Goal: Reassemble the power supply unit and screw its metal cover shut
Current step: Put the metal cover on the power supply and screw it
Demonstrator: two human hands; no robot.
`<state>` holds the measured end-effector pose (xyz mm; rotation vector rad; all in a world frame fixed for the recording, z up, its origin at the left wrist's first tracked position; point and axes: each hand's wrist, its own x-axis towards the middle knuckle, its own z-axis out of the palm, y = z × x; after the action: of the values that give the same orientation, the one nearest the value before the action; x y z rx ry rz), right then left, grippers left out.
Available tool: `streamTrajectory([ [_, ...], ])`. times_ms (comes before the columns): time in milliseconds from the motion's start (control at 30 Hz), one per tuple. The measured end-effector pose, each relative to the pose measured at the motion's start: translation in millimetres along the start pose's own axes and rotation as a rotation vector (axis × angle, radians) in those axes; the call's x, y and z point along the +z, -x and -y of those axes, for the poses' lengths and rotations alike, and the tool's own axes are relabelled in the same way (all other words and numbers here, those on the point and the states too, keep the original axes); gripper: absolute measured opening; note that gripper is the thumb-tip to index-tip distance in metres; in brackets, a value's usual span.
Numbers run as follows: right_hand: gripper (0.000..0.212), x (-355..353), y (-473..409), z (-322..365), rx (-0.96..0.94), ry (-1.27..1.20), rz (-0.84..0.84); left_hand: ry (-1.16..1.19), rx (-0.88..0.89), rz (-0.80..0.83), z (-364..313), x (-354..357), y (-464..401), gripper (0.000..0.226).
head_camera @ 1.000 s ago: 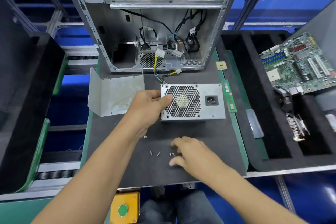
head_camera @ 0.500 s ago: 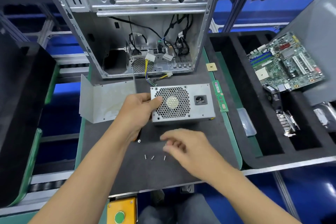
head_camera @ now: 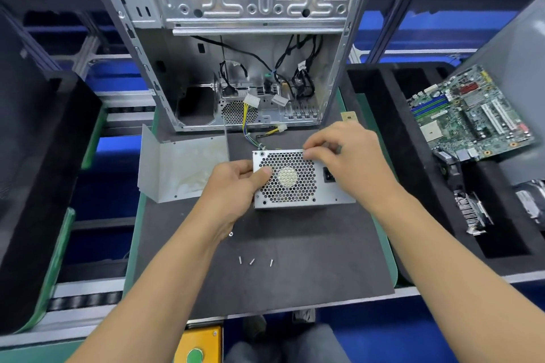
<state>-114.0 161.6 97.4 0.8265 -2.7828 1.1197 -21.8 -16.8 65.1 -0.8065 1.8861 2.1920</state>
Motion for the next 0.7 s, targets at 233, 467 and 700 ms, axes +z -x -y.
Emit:
streamTrajectory([
  [233, 0.003, 34, -18, 34, -0.126, 0.031, 0.127, -0.027, 0.045, -0.013, 0, 0, 1, 0.012],
  [467, 0.004, 36, -31, 40, -0.068, 0.041, 0.195, -0.022, 0.04, -0.036, 0, 1, 1, 0.014],
  [700, 0.002, 33, -30, 48, -0.144, 0.213, 0.195, -0.023, 0.048, -0.037, 0, 1, -2, 0.011],
])
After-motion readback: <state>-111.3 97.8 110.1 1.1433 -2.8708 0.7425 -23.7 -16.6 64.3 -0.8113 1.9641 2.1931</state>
